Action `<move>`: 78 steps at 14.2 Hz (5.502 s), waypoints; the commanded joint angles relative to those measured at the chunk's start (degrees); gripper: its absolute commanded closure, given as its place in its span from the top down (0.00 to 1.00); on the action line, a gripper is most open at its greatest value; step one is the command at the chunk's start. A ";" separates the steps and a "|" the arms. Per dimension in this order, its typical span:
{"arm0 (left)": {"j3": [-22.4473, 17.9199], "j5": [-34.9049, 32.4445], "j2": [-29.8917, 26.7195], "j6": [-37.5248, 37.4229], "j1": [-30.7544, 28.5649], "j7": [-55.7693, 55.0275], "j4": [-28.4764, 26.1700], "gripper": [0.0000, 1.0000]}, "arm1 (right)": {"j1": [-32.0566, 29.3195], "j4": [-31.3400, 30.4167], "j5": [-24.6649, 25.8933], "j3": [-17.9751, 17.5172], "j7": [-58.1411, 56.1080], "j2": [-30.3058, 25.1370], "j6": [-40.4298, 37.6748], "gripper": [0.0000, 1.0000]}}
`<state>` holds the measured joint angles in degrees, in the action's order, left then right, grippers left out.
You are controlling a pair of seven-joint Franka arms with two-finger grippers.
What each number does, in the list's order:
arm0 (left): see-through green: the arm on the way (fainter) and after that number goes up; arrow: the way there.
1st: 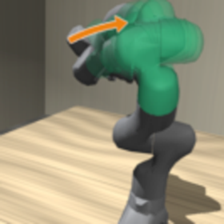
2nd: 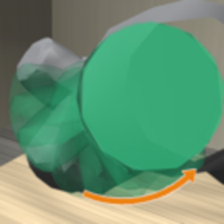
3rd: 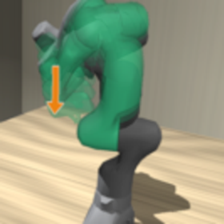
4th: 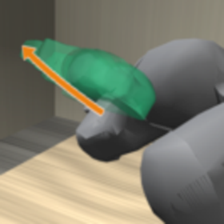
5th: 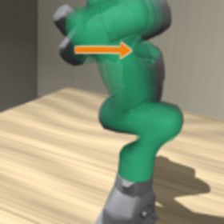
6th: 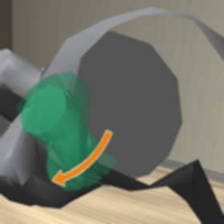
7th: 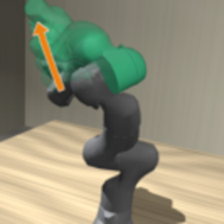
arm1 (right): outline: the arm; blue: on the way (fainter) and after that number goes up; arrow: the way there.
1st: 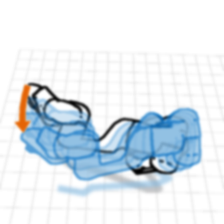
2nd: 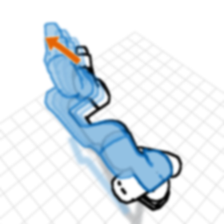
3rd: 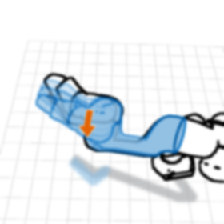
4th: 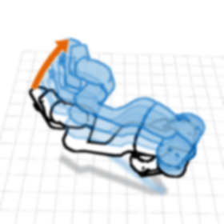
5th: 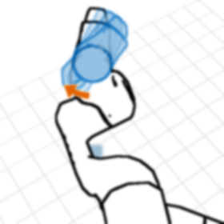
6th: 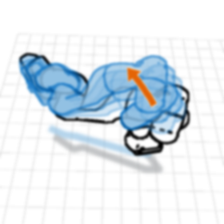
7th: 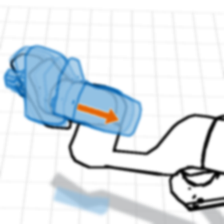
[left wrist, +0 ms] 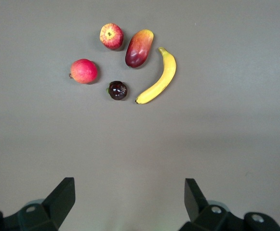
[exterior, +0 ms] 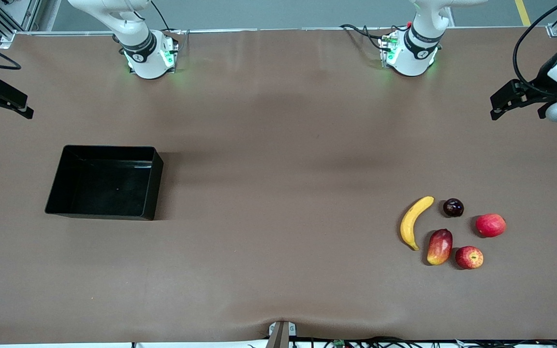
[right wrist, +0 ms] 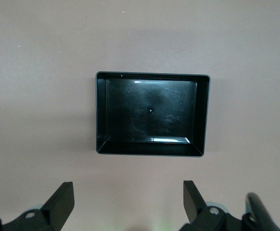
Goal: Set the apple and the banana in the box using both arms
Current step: 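Reach the left gripper toward the red-yellow apple while the right gripper nears the tray, then grasp the red-yellow apple with the left gripper while the right gripper hovers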
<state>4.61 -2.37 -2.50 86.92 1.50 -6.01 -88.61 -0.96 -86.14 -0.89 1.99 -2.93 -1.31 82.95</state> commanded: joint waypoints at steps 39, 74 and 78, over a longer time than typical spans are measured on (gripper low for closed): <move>-0.92 -4.49 45.11 50.96 -7.65 24.27 9.51 1.00 | -18.73 -20.65 0.72 -0.76 -19.48 26.45 38.61 0.00; 8.74 -3.70 15.35 40.96 -9.32 17.89 -17.81 0.00 | 29.33 -7.29 -25.56 -0.85 23.40 33.91 37.80 0.00; 12.42 -3.61 8.23 41.04 -9.41 10.95 -25.45 0.00 | 32.51 -6.33 -25.48 -0.85 26.13 36.37 40.62 0.00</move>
<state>14.97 -6.03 11.37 127.62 -7.26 8.29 -107.85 30.90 -94.09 -24.57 0.57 22.33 34.90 123.80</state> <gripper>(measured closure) 0.330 0.943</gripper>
